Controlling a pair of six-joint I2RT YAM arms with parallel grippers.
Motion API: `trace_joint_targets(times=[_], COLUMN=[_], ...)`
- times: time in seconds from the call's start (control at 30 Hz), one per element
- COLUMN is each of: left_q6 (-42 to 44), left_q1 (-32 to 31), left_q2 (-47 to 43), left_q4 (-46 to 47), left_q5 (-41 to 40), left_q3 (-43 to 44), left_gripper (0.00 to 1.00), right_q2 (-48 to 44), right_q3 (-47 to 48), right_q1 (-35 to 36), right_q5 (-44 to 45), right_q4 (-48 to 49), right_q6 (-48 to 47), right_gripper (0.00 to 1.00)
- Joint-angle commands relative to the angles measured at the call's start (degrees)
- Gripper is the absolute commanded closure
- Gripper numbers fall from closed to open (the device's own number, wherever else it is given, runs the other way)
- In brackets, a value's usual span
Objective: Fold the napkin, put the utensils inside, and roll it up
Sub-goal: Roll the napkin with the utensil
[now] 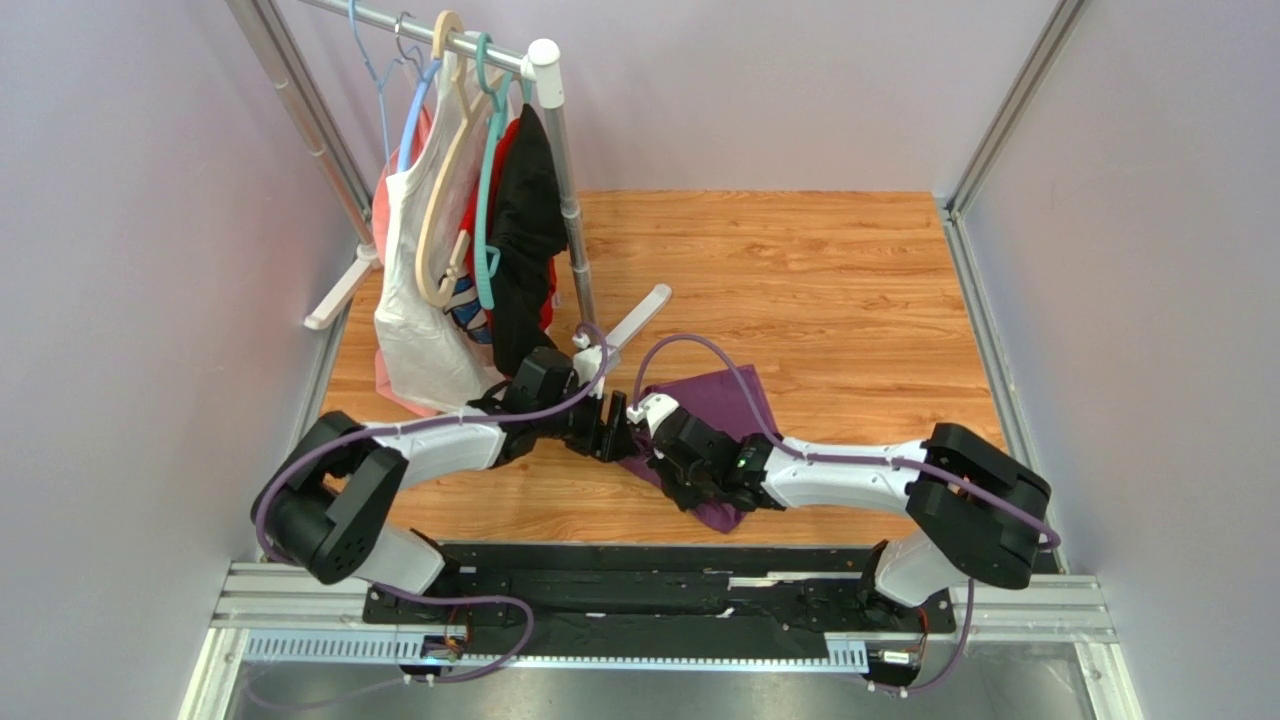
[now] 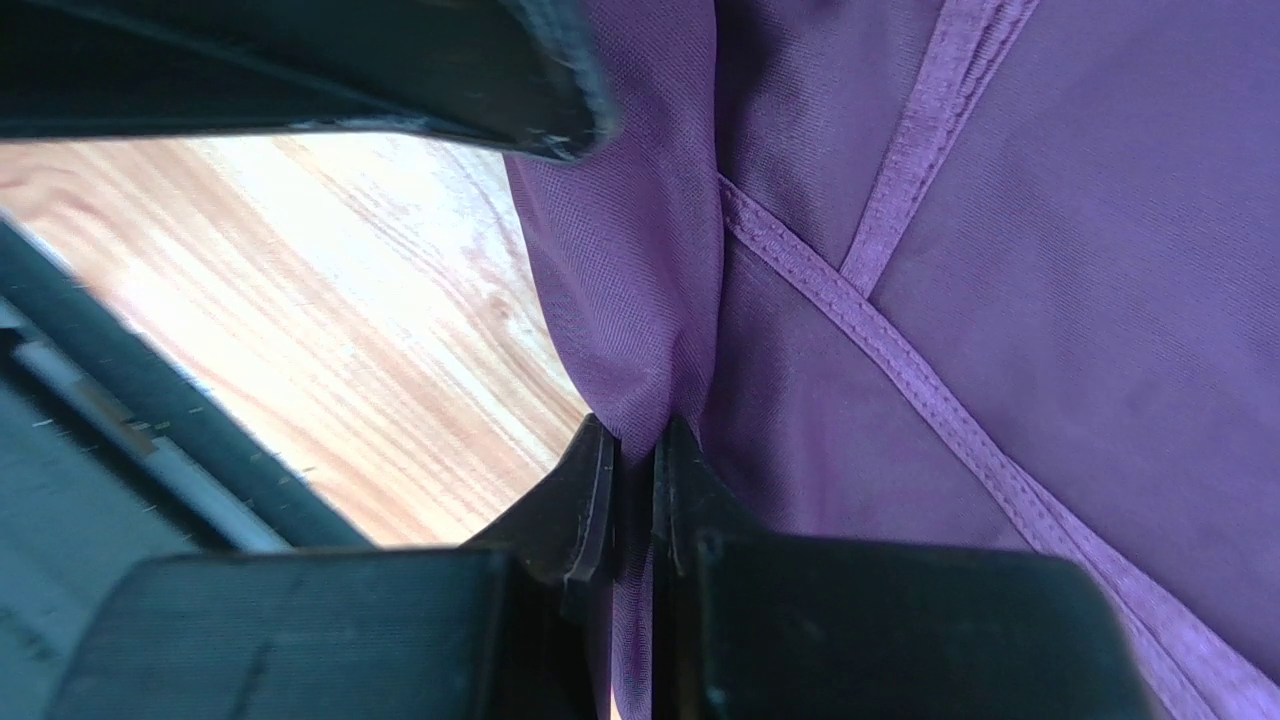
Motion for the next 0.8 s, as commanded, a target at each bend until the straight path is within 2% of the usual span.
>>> trace_joint_targets(times=[0.0,0.17,0.33,0.47,0.77], left_q6=[-0.03,-1.00,-1.88,-1.53,-3.11], left_q1=[0.36,0.36,0.36,0.36,0.36], left_q2=[-6.51,-16.36,-25.69,-26.49,-20.95], left_q4=[-3.90,-1.54,3.47,6.02,13.58], left_q5=[-5.47,-10.14,-8.30,-6.28,-3.20], left_q3=[-3.01,-9.69,-14.62,-15.06,-16.12], left_gripper=[0.25,0.21,0.18,0.18,0.18], right_q2=[0.88,0.88,1.59,3.34,10.54], right_q3=[-1.66,-1.49,-1.14,-0.52,3.25], right_q1=[-2.73,-6.85,-11.08,-15.46,-22.15], right_q5=[-13.72,-22.84,-31.65,-39.89,-51.60], right_q4=[-4.33,-3.45,-2.66,-2.40,-2.31], right_q6=[1.44,0.47,-0.93,-2.25,-4.72], right_gripper=[1.00,1.00,1.00,1.00,1.00])
